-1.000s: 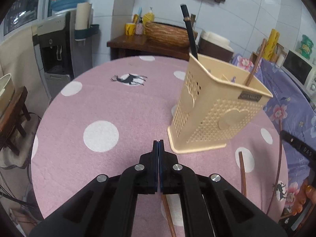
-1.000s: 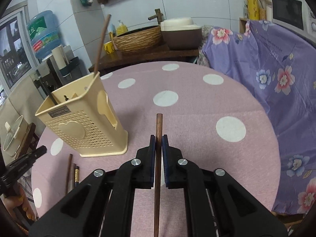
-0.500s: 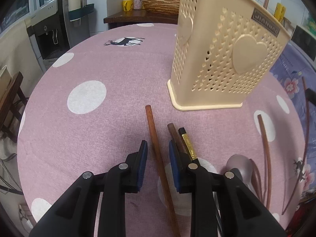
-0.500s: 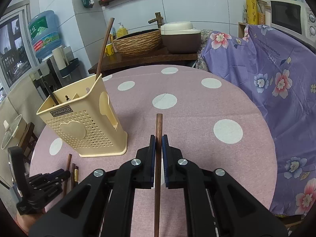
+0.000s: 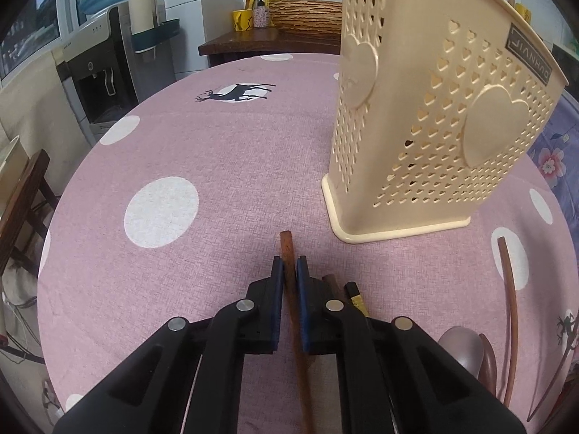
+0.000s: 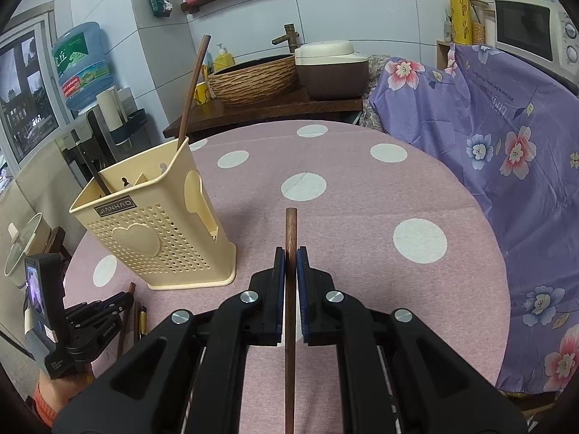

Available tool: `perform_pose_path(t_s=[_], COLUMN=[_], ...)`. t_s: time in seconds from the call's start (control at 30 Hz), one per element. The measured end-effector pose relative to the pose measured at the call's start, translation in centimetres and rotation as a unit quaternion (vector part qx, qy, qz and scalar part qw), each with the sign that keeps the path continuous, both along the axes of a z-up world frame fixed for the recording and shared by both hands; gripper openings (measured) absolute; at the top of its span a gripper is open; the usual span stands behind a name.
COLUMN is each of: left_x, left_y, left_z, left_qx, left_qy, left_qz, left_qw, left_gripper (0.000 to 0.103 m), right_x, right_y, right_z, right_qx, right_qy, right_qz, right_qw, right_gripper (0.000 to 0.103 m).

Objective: Organize utensils
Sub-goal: 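Lift both brown chopsticks and carry them over the beige utensil holder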

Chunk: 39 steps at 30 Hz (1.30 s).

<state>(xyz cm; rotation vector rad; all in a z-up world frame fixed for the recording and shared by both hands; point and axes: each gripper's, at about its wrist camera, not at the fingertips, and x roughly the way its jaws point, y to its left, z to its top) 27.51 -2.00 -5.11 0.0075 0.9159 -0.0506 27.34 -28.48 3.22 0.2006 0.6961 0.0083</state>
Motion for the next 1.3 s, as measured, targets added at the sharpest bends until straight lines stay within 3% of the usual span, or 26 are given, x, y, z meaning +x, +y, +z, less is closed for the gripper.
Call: perform_pose_path(t_s=[0.2, 0.4, 0.53, 0.6, 0.63, 0.67, 0.73, 1.0, 1.1, 1.17, 1.3], left_x=[-0.8, -2.9, -4.1, -4.5, -4.6, -4.7, -5.0, -6.0, -6.2, -6.2, -6.2], left_y=[0.8, 2.1, 2.8, 3.0, 3.1, 3.2, 3.5, 3.8, 3.6, 3.7, 3.7], left_z=[1.8, 7.5, 10.5, 11.5, 11.8, 11.9, 12.2, 13.3, 13.4, 13.4, 13.4], left_qx=[-0.028, -0.062, -0.075, -0.075, -0.076, -0.078, -0.084, -0.090, -0.090, -0.091, -0.091], left_qy=[-0.026, -0.092, -0.126, -0.140, -0.144, -0.146, -0.150, -0.171, -0.172, -0.173, -0.173], left_qz=[-0.001, -0.008, -0.015, -0.015, -0.015, -0.014, -0.014, -0.017, -0.020, -0.020, -0.020], left_qw=[0.9992, 0.9938, 0.9891, 0.9872, 0.9865, 0.9860, 0.9850, 0.9811, 0.9807, 0.9805, 0.9805], left_gripper=[0.008, 0.008, 0.008, 0.008, 0.008, 0.008, 0.008, 0.008, 0.008, 0.008, 0.008], right_x=[-0.7, -1.3, -0.2, 0.8, 1.1, 1.3, 1.9, 4.7, 5.2, 5.4, 5.7], right_y=[0.2, 0.0, -0.4, -0.8, -0.9, -1.3, -2.0, -3.4, -3.0, -2.8, -2.6], right_z=[0.8, 2.2, 0.6, -0.9, -1.5, -2.2, -3.7, -8.3, -8.8, -8.9, -8.9], right_qx=[-0.001, -0.002, -0.009, -0.023, -0.032, -0.041, -0.063, -0.051, -0.060, -0.069, -0.071], right_qy=[-0.017, -0.033, -0.001, 0.025, 0.031, 0.031, 0.044, 0.121, 0.125, 0.123, 0.126], right_qz=[0.007, 0.021, 0.013, 0.003, -0.005, -0.015, -0.031, -0.024, -0.022, -0.019, -0.012], right_qw=[1.000, 0.999, 1.000, 0.999, 0.999, 0.999, 0.997, 0.991, 0.990, 0.990, 0.989], right_gripper=[0.006, 0.004, 0.006, 0.030, 0.060, 0.064, 0.063, 0.032, 0.023, 0.011, 0.008])
